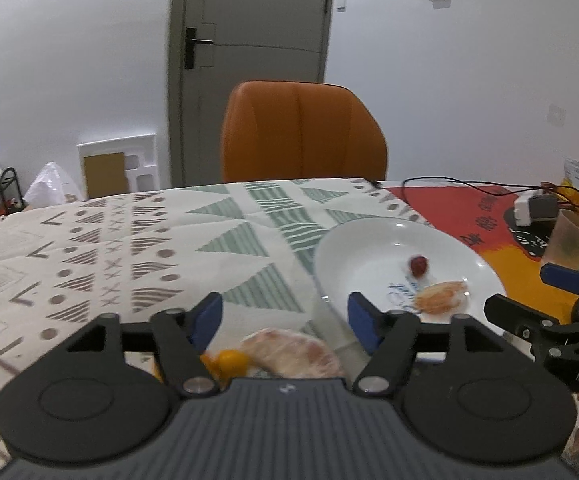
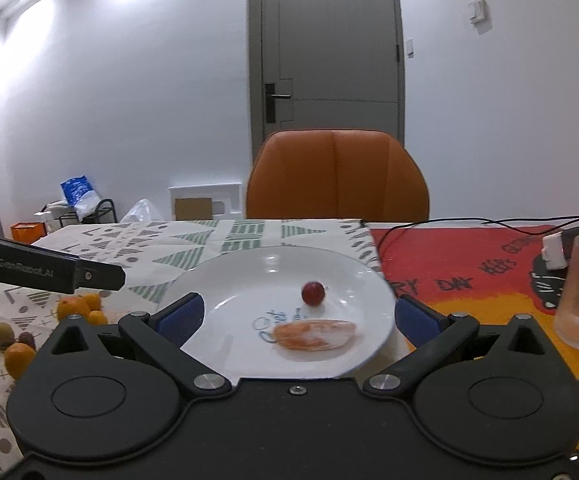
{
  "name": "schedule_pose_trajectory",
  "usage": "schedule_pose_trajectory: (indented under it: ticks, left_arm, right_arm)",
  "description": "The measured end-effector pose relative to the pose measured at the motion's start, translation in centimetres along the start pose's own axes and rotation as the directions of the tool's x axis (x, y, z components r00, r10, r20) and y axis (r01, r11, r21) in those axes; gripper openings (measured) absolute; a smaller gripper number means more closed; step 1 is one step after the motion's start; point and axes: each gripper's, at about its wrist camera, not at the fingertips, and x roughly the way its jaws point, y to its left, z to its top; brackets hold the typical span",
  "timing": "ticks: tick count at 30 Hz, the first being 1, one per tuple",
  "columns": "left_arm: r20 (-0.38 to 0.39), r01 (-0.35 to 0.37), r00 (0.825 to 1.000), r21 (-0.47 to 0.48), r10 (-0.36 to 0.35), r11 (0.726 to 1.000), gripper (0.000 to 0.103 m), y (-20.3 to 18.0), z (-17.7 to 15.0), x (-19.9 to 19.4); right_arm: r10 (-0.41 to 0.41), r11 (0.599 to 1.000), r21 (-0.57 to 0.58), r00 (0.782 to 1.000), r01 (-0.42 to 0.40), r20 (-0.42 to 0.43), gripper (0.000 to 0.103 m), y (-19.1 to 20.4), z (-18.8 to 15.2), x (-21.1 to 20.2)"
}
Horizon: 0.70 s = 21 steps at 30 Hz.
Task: Organize fruits
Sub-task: 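Move both grippers back to the fruit on the tablecloth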
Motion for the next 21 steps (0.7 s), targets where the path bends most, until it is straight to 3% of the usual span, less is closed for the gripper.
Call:
schedule_pose_trajectory:
  ticks: [10, 21]
  left_arm:
    - [0.013, -0.069, 0.997, -0.038, 0.07, 0.997, 0.081, 3.3, -1.3, -3.0]
    - [0.026, -0.123, 0.992, -0.094, 0.126, 0.988, 0.083, 6.7, -2.7, -5.6]
  right_arm:
    - [0.084, 0.996, -0.006, 0.996, -0.084, -0.016, 0.103, 2.8, 0.2, -0.2]
    - [0.16, 0.987, -0.004, 0.986, -0.16, -0.041, 0.103, 5.7, 0.0, -0.2]
